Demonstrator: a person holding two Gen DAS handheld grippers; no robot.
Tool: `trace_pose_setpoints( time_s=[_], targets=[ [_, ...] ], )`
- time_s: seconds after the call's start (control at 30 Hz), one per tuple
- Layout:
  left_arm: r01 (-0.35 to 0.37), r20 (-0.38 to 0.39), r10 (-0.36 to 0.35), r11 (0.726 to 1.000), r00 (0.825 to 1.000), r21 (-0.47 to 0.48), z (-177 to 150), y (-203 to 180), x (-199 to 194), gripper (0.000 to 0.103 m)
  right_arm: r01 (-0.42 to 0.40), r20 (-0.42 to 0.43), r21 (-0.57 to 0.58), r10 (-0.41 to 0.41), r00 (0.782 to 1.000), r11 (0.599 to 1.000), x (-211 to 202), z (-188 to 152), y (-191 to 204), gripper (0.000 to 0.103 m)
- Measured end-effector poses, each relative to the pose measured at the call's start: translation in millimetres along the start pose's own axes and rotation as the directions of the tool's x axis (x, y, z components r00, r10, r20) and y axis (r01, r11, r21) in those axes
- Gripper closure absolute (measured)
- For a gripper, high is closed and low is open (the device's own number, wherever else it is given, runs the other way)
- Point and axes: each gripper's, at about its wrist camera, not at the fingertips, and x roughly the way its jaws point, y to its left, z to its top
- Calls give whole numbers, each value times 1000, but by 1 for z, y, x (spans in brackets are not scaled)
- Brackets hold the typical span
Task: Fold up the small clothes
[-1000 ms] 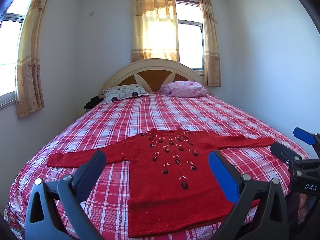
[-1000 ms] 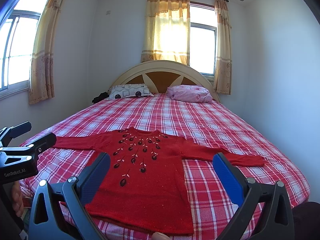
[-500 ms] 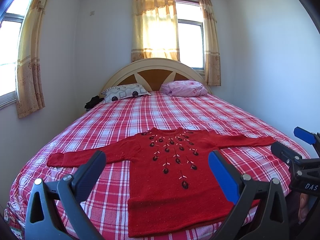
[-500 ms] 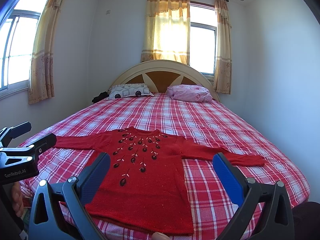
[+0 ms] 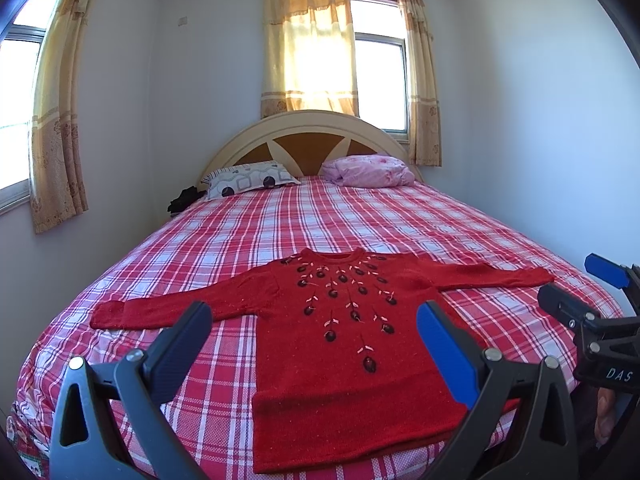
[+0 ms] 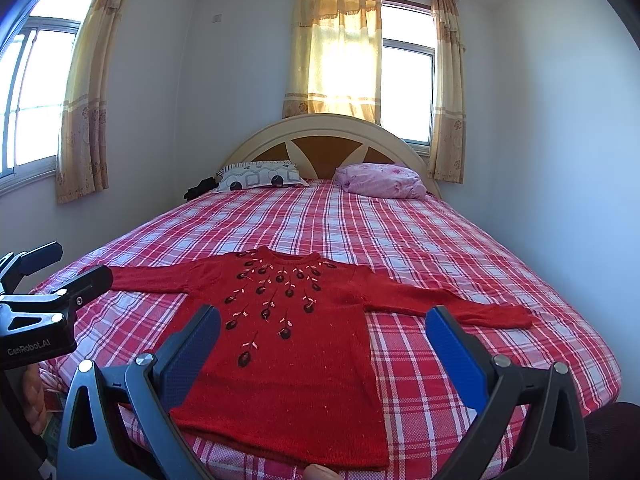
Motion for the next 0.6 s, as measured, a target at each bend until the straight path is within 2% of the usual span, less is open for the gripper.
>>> trace_pose_setpoints(
  time_s=[0.23, 0.37, 0.47, 0.6],
  targets=[
    [-22, -56, 24, 999, 998, 28, -12, -4, 35, 0, -60, -71, 39, 63, 995, 997, 38, -17, -14, 1],
    [-55, -101, 61, 996, 993, 64, -19, -2, 70, 0, -28, -151, 51, 35, 988, 998, 77, -33, -37, 1],
    [-80, -141, 94, 992, 985, 98, -21, 2, 102, 0, 8, -204, 93, 11, 979, 996, 108, -43, -72, 1],
    [-83, -183, 104, 990, 978, 116, -22, 6, 143, 0, 80, -265, 202, -25, 964, 976, 146, -48, -141, 1]
  ],
)
